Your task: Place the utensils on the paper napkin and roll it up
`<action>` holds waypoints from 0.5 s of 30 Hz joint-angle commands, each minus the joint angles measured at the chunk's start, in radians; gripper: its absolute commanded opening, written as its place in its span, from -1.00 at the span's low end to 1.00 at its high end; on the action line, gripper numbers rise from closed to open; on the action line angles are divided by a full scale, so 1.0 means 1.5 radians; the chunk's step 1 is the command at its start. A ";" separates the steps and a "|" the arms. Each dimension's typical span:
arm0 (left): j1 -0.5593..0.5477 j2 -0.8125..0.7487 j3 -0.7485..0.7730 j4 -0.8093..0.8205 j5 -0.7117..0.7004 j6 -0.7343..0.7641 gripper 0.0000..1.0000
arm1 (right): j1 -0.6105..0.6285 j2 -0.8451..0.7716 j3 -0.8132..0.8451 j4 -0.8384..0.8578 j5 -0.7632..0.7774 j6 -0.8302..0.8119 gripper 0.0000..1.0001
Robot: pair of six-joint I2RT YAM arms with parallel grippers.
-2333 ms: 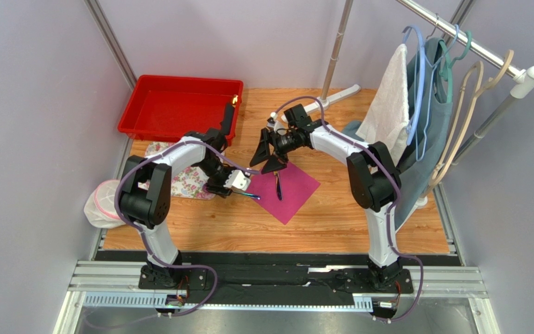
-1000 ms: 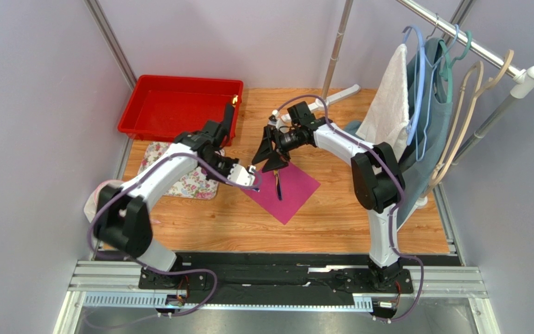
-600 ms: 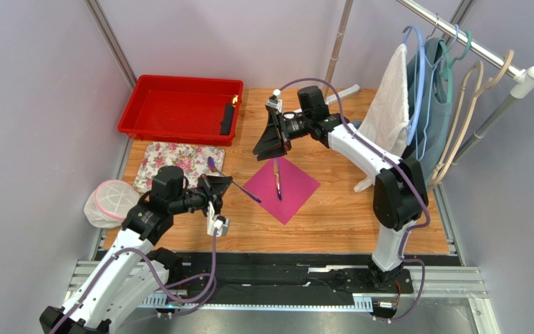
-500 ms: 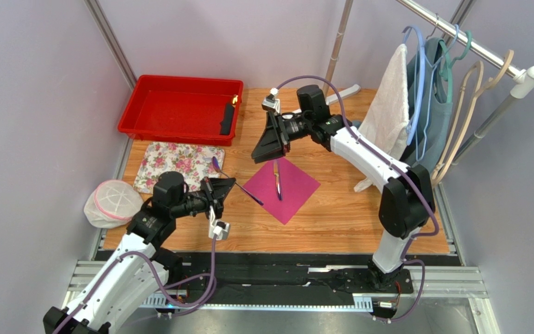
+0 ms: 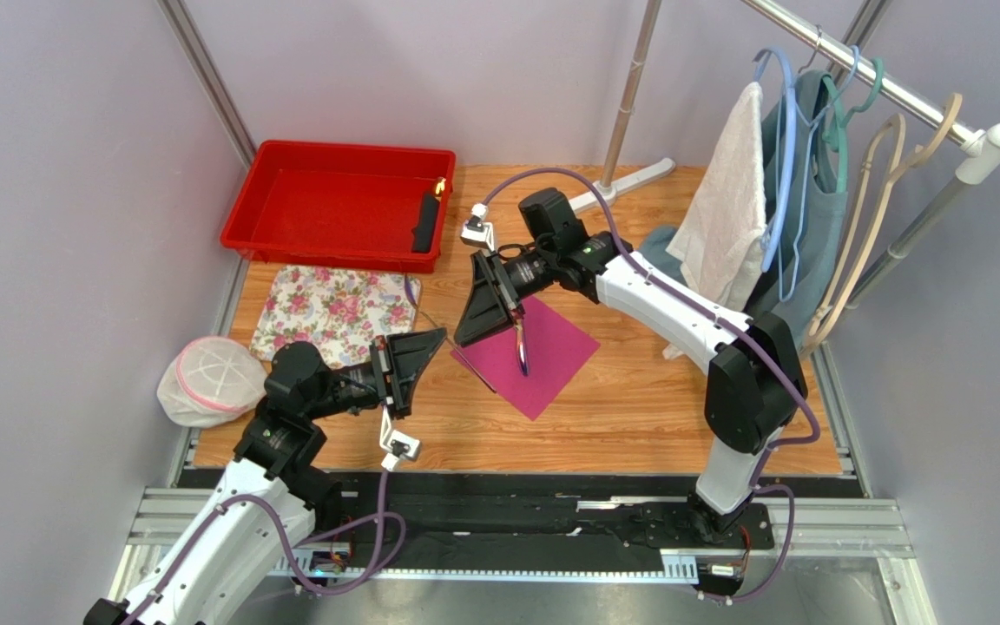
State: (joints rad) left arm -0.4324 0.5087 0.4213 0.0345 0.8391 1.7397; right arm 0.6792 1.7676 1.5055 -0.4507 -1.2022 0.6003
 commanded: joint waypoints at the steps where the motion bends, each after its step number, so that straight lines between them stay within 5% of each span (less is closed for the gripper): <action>1: -0.001 0.002 0.002 0.029 0.049 0.020 -1.00 | 0.011 -0.004 0.010 -0.002 0.000 -0.022 -0.28; 15: -0.001 -0.001 -0.002 0.026 0.065 0.020 -1.00 | 0.006 -0.003 0.008 0.033 -0.023 0.012 -0.34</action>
State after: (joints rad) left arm -0.4324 0.5114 0.4213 0.0460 0.8795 1.7580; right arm 0.7033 1.7676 1.5051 -0.4461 -1.2072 0.5987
